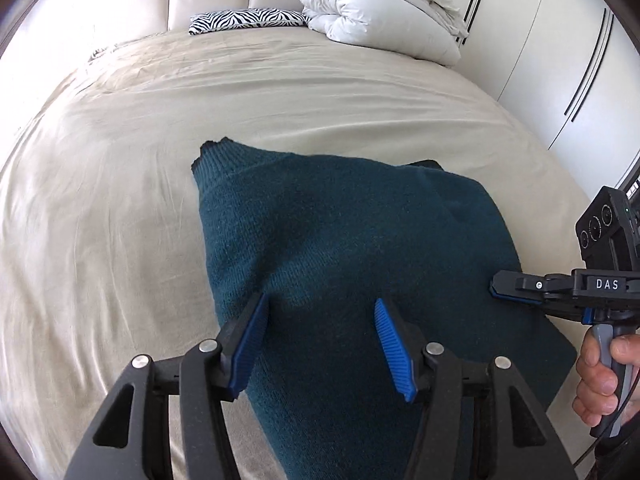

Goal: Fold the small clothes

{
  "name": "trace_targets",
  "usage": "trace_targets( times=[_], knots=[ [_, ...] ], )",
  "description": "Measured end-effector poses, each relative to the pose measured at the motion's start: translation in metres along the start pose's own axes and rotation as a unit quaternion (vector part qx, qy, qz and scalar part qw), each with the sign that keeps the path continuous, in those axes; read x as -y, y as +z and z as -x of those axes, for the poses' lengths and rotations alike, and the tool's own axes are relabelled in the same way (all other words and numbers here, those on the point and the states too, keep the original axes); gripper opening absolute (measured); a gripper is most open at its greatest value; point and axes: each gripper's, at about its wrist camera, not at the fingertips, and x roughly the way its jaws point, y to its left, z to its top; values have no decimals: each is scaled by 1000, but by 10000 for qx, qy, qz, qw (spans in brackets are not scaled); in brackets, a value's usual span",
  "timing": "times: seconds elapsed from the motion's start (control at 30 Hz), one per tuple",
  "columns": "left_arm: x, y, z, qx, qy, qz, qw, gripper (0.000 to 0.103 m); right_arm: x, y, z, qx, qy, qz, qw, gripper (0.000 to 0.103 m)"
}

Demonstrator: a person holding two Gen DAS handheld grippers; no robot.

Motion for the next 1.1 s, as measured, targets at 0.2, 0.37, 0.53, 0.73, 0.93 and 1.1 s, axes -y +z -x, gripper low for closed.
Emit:
trace_targets(
  times=[0.2,0.37,0.53,0.73,0.93,1.1],
  knots=[
    [-6,-10,3,113,-159,83,9998,61,-5,3,4,-22,189,133,9997,15],
    [-2,-12,0,147,-112,34,9998,62,-37,25,5,211,419,274,9985,16],
    [-4,-8,-5,132,-116,-4,9998,63,-11,42,-29,17,93,-134,9999,10],
    [-8,-11,5,284,-219,94,9993,64,6,31,2,444,323,-327,9980,13],
    [-37,-32,45,578,-266,901,9939,66,0,10,60,782,-483,74,9957,43],
    [-48,-43,36,110,-688,1369,9881,68,2,-1,57,273,-605,118,9977,59]
  ],
)
